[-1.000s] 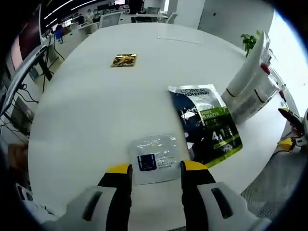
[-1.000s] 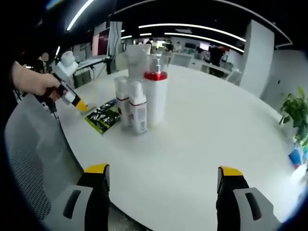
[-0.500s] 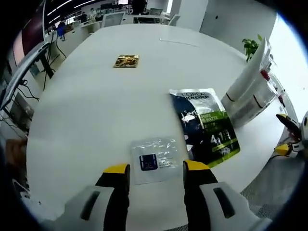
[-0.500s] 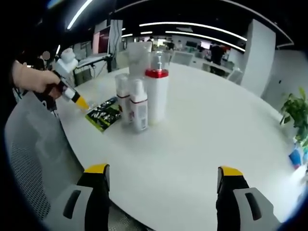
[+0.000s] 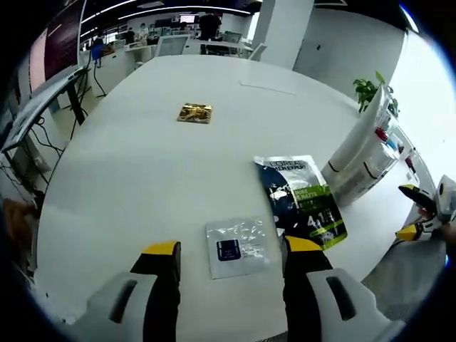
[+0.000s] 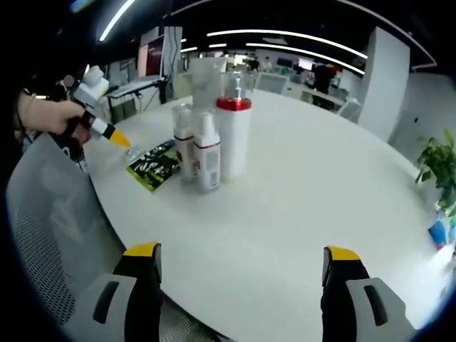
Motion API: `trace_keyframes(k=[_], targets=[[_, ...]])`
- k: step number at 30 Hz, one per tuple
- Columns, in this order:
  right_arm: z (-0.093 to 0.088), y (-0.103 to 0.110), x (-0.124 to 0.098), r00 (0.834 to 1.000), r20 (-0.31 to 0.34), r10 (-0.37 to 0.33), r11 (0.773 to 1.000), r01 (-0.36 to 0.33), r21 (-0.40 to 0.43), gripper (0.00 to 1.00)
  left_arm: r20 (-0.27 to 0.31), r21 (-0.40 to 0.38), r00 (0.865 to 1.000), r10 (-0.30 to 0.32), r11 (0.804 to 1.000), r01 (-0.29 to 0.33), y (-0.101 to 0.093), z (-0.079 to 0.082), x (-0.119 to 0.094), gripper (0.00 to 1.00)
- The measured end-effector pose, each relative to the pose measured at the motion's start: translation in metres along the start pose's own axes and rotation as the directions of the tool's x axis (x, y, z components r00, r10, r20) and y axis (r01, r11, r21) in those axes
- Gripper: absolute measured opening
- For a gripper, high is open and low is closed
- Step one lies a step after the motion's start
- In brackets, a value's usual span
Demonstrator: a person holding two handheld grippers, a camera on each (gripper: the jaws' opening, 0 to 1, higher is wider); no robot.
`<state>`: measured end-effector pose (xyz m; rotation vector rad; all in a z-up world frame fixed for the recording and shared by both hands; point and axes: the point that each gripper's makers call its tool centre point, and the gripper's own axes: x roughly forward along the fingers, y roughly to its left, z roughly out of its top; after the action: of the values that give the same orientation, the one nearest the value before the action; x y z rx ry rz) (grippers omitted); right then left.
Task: Arrange the skincare products in the storage area until every visible bottle or jar stands upright without overlapping.
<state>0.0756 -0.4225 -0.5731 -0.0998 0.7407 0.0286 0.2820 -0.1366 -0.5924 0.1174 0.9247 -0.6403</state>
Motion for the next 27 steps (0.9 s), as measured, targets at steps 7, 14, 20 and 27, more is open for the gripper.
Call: trace_keyframes(k=[7,14,20,27], targets=[[-0.002,0.001,0.001,1.0,-0.007,0.007,1.0,-0.007,0.001,0.98,0.042,-0.025,0.999,-0.025,0.999,0.027,0.003,-0.002,-0.016,0.6],[-0.002,0.001,0.0,1.0,-0.013,0.008,1.0,-0.008,0.003,0.97,0.133,0.027,0.984,-0.115,0.993,0.113,-0.001,0.01,-0.031,0.64],[-0.002,0.0,0.0,1.0,-0.013,0.007,1.0,-0.007,0.007,0.97,0.183,0.042,0.969,-0.164,0.986,0.159,-0.007,0.02,-0.054,0.69],[-0.002,0.0,0.0,1.0,-0.011,0.006,1.0,-0.006,0.01,0.97,0.184,0.107,0.956,-0.23,0.971,0.213,-0.013,0.01,-0.069,0.79]])
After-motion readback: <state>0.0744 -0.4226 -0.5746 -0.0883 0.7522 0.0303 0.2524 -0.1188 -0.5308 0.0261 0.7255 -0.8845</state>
